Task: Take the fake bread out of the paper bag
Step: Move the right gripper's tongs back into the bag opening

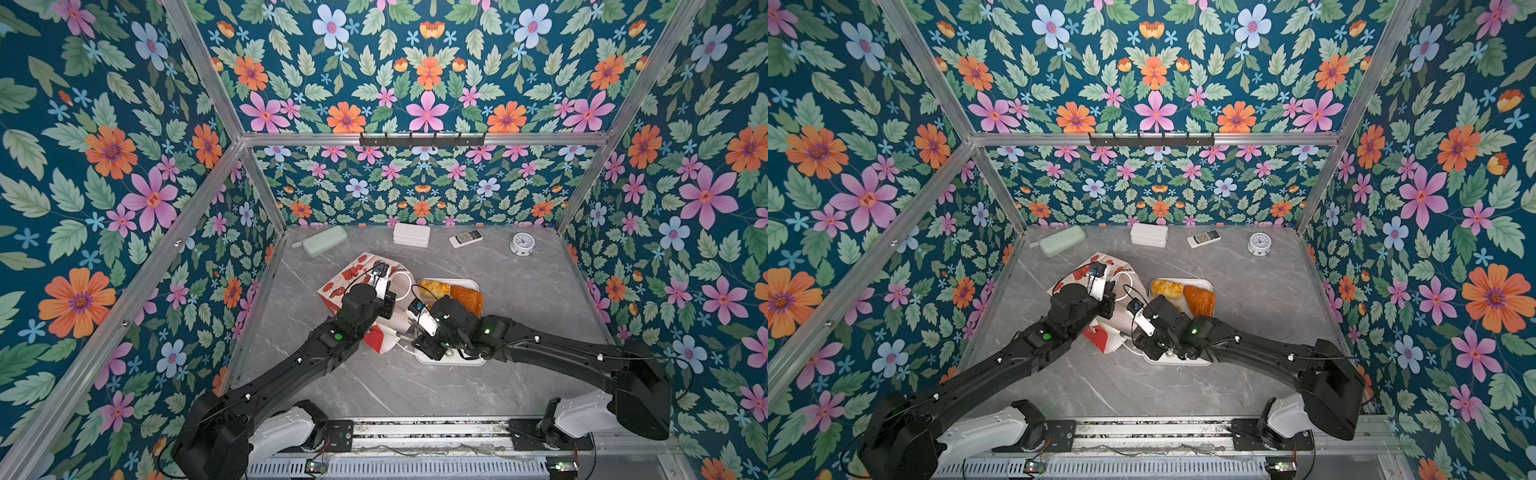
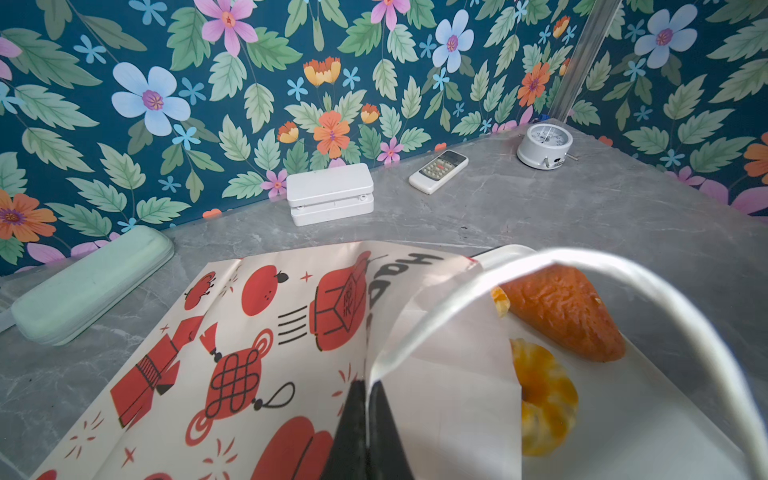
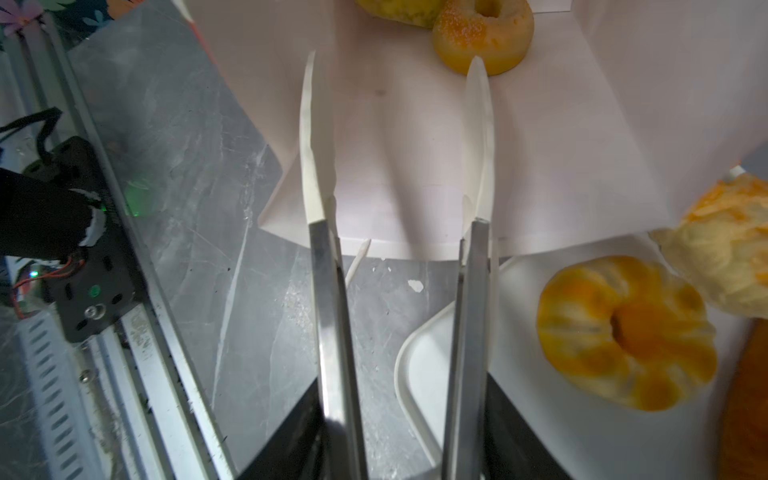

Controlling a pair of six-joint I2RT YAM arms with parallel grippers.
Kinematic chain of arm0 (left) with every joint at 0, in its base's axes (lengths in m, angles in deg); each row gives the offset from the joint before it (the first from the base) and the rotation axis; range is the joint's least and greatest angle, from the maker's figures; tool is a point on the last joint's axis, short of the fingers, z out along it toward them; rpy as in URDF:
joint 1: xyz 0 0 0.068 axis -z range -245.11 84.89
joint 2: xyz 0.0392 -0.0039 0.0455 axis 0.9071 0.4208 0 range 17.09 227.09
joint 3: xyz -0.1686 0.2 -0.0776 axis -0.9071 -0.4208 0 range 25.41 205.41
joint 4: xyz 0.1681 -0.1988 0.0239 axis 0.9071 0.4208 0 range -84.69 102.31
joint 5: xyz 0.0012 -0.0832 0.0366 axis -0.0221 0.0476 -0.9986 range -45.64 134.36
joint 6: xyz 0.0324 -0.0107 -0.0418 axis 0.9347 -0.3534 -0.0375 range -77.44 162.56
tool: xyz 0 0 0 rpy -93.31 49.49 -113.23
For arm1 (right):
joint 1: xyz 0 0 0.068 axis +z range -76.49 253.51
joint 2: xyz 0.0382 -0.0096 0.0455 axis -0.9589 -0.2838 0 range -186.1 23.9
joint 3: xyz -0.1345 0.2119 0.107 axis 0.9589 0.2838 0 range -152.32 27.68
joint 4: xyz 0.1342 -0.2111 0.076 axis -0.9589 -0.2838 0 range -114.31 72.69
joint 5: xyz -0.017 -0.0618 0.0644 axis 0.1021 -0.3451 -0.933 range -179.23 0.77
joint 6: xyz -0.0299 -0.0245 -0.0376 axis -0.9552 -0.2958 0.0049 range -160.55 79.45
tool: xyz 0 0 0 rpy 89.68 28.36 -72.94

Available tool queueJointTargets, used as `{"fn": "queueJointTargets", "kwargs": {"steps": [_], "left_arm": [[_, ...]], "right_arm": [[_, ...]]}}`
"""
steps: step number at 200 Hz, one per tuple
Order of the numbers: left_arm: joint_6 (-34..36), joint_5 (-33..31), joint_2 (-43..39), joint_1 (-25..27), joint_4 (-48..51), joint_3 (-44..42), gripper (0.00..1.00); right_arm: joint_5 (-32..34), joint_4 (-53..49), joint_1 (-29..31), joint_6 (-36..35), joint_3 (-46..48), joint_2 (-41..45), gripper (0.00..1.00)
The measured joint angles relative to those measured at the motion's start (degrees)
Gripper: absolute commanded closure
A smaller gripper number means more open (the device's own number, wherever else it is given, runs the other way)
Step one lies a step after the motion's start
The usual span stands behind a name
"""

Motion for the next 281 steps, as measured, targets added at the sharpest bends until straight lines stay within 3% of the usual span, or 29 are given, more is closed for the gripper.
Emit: {"fn": "queueJointTargets", "kwargs": {"steps": [56, 186, 281], "left_arm": [[-0.20, 0.72, 0.57, 0.04, 0.33, -0.09, 0.94], [-1.49, 2.14, 0.09, -0.11, -0.72, -1.49, 0.94], [-1.70, -1.07, 1.05, -0.37, -2.58, -1.84, 0.93]], "right_arm": [[5.11, 1.44, -0.87, -2.93, -4.15, -8.17, 0.43], [5.77, 3.52, -2.40, -4.55, -11.54, -19.56, 0.42], [6.38, 2.71, -2.49, -1.60, -16.31, -24.57, 0.43]]}}
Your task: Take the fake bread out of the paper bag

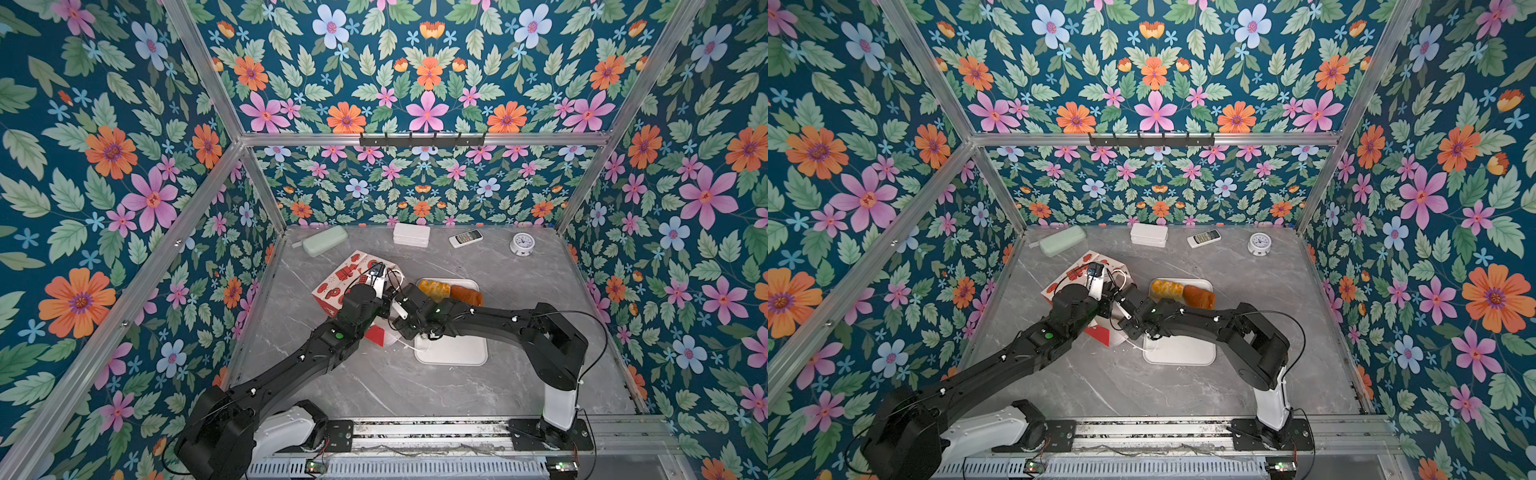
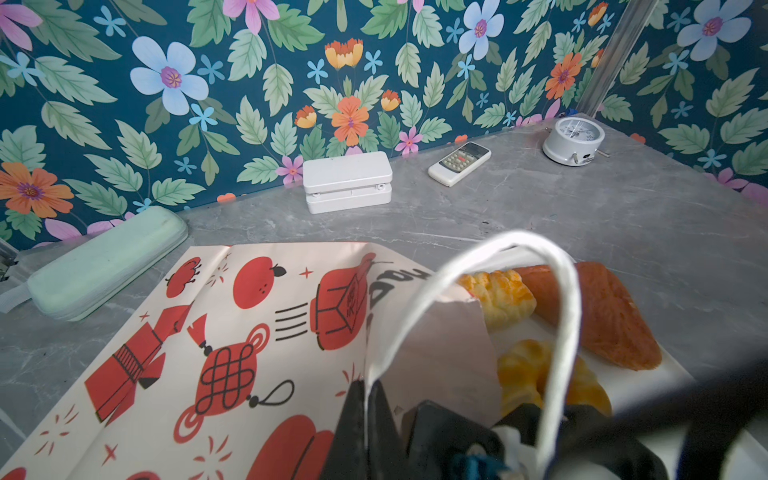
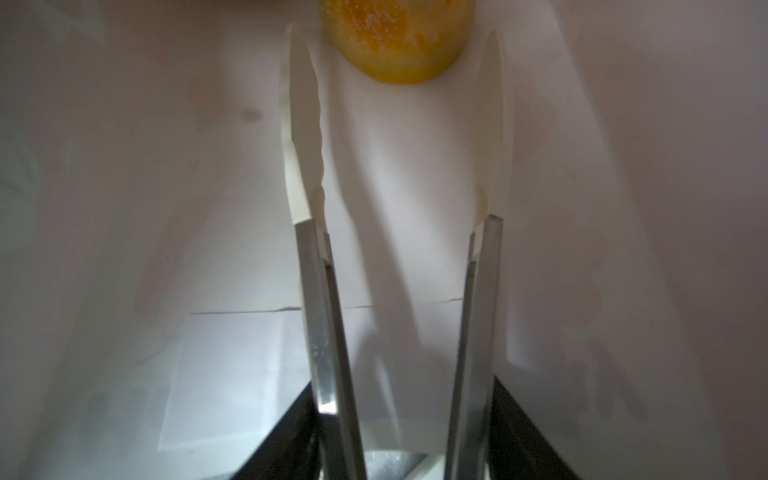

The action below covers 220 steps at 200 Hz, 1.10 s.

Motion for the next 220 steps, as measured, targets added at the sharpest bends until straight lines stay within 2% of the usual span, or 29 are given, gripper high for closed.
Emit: {"fn": "queueJointTargets", "kwargs": {"steps": [99, 145, 220], "left_arm": [[-0.22, 1.05, -1.90, 0.09, 0.37, -0.66, 0.94], [-0.44, 2.84, -2.05, 0.33, 0.55, -0.61, 0.94], [0.02, 2.19, -1.86, 0.42, 0.37, 0.46, 0.95]], "right_arm": [[-3.54, 2.95, -0.55, 1.29, 2.60, 1.40, 0.47], [-4.02, 6.25, -0.46, 2.14, 8.17, 5.05, 0.48], [-4.48, 8.63, 0.02, 4.74, 14.80, 13.00, 0.50]]}}
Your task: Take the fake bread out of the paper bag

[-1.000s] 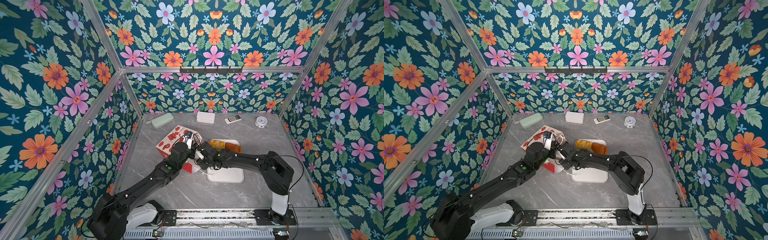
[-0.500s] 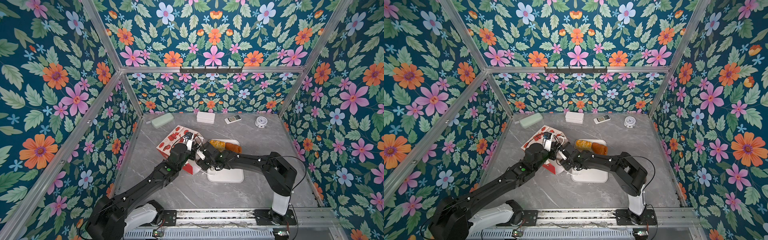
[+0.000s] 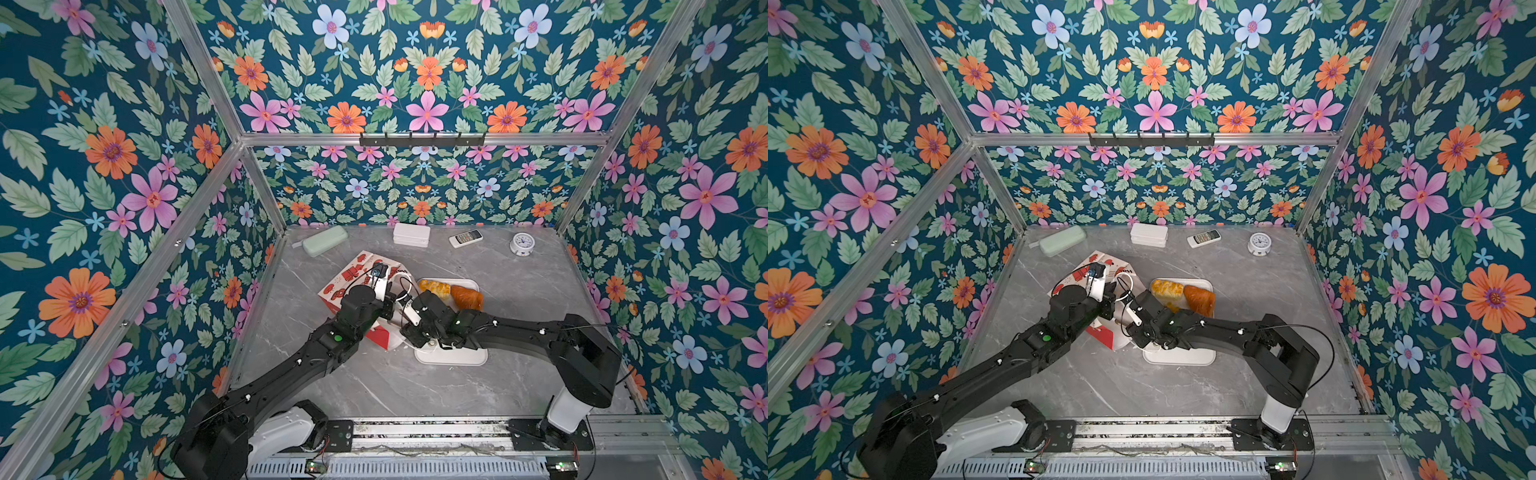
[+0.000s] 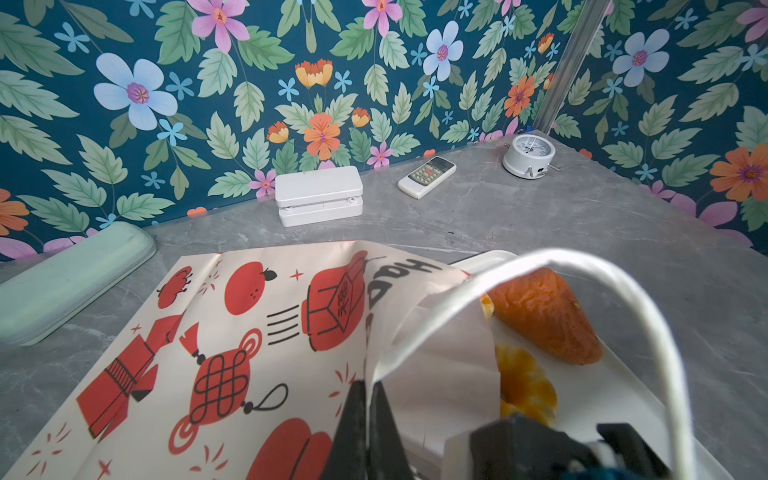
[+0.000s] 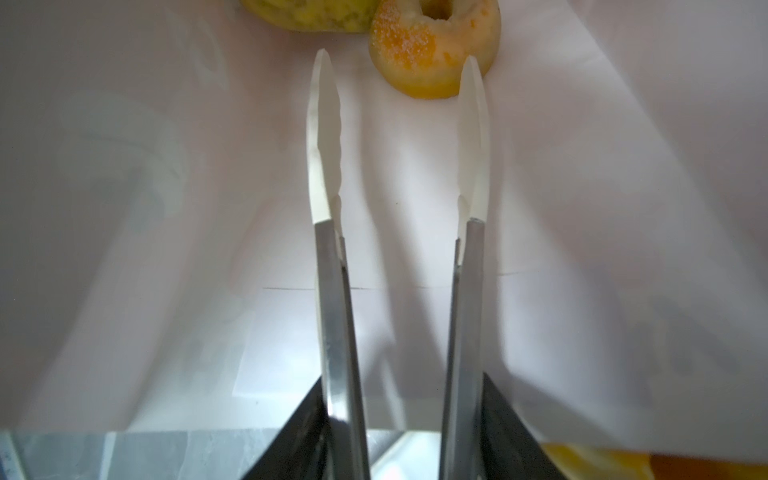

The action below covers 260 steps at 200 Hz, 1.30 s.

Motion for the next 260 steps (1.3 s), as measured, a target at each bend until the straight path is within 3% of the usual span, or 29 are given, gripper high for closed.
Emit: {"fn": "queueJointTargets", "kwargs": {"steps": [61, 117, 195, 260], "left_arm": [[0.00, -0.61, -0.20, 0.00, -0.28, 0.00, 0.94], [0.04, -0.46, -1.05, 0.00, -0.44, -0.63, 0.94], [0.46, -0.17, -1.09, -0.02, -0.42, -0.87, 0.94], [0.68, 0.96, -1.05, -0.04, -0.37, -1.25, 0.94]], "right_arm": [[-4.72, -3.32, -0.55, 4.74, 3.45, 7.96, 0.54], [-12.44, -10.64, -4.87, 13.40, -2.45, 8.61, 0.54], [-19.30, -14.36, -7.69, 21.64, -10.03, -3.45, 0.53], [-23.65, -10.84, -10.14, 26.99, -10.95, -6.29, 0.54]]}}
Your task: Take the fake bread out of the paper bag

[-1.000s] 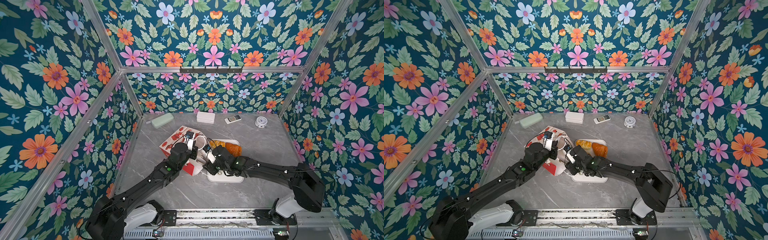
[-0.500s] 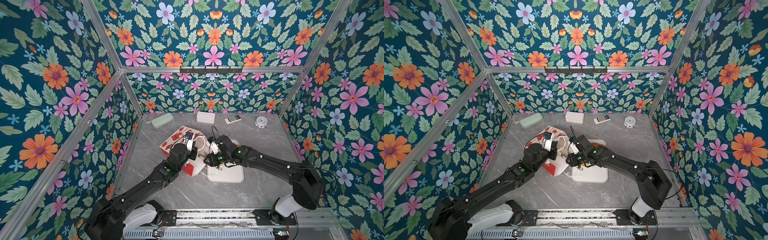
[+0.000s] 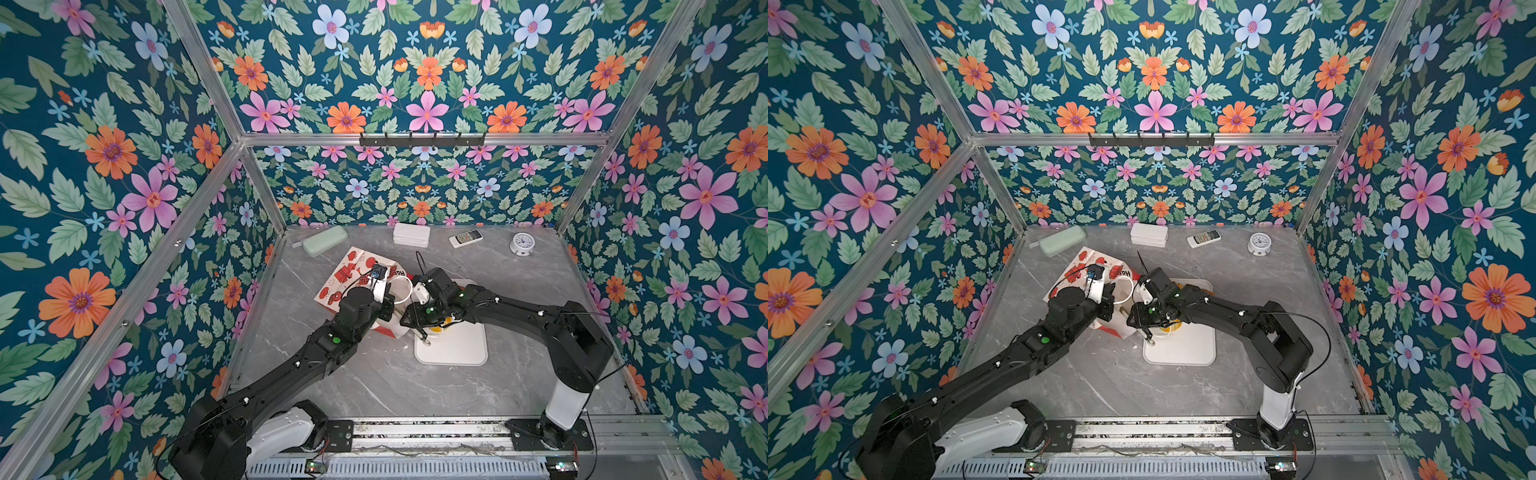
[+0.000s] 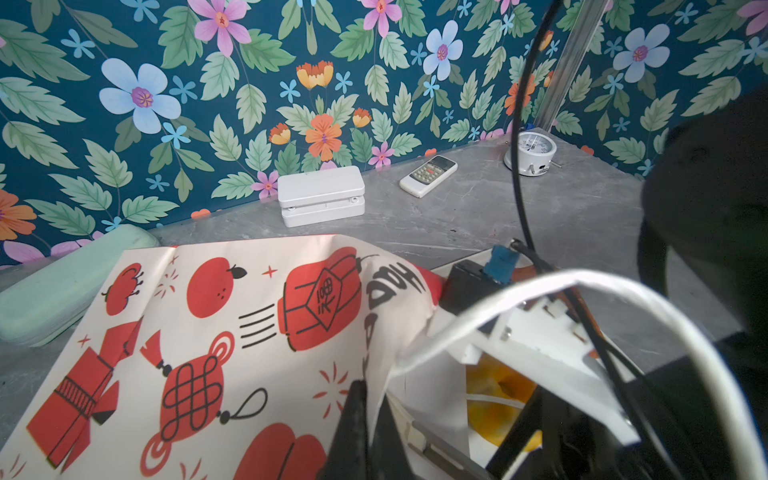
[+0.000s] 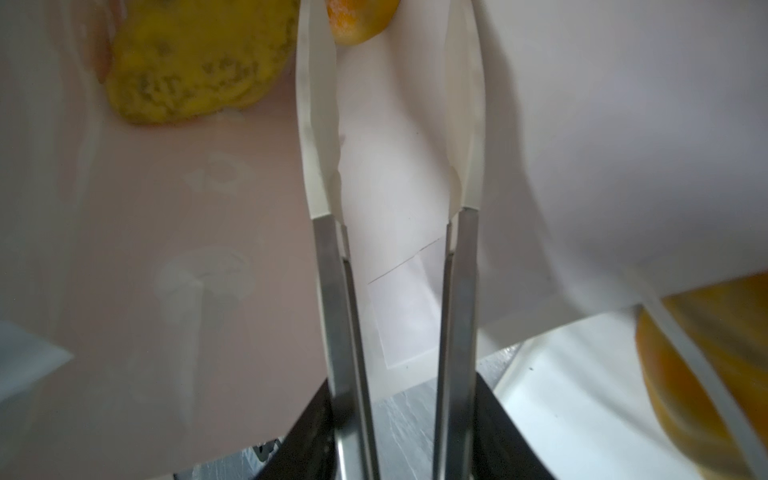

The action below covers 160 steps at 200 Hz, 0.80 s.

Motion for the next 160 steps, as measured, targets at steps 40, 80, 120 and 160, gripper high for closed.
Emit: {"fn": "queueJointTargets", "kwargs": {"steps": [40, 80, 120, 160], "left_arm": [[0.85, 0.28, -0.22, -0.02, -0.28, -0.15, 0.94], [1.27, 0.74, -1.14, -0.02, 0.59, -0.28, 0.94], [1.46, 1.31, -1.62, -0.02, 1.33, -0.66, 0.94], [2.29, 1.55, -1.75, -0.02, 1.44, -0.92, 0.95]], "right_arm": [[-3.85, 1.42, -0.87, 2.10, 1.09, 1.55, 0.55], [-8.85, 3.39, -2.43, 3.76, 2.32, 1.86, 0.55], [-13.40, 3.76, -3.80, 5.16, 2.08, 1.46, 0.55], [-16.46, 2.58, -4.55, 7.02, 1.38, 2.54, 0.55]]}}
